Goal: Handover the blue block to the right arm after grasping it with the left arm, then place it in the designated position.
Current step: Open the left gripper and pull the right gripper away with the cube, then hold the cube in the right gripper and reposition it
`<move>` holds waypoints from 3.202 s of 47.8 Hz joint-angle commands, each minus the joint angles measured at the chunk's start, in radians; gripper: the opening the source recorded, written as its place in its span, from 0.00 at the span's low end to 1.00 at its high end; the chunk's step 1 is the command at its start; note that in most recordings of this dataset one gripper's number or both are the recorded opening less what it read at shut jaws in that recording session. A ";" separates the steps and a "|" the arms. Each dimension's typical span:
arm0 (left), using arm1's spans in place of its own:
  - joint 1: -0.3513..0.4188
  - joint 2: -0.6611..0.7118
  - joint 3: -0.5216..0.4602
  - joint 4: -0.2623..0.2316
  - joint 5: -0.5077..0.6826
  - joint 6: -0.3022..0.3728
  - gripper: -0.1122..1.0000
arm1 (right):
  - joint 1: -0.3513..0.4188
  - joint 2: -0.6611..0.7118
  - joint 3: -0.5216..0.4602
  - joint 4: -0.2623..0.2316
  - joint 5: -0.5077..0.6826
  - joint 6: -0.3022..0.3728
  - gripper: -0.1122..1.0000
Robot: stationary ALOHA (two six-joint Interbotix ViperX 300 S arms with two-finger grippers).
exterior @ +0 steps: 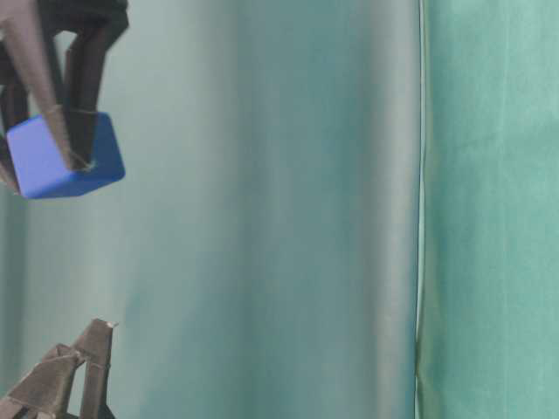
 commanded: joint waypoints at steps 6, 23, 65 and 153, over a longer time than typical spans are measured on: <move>0.002 -0.005 -0.023 -0.002 -0.005 0.003 1.00 | 0.003 -0.023 -0.021 0.138 0.055 0.249 0.60; 0.002 -0.005 -0.023 0.000 -0.005 0.006 1.00 | 0.002 -0.049 -0.021 0.178 0.097 0.586 0.60; 0.002 -0.005 -0.023 0.000 -0.005 0.006 1.00 | 0.002 -0.051 -0.025 0.179 0.097 0.588 0.59; 0.000 -0.005 -0.035 -0.002 -0.005 0.008 1.00 | 0.061 -0.049 -0.028 0.235 0.382 0.597 0.59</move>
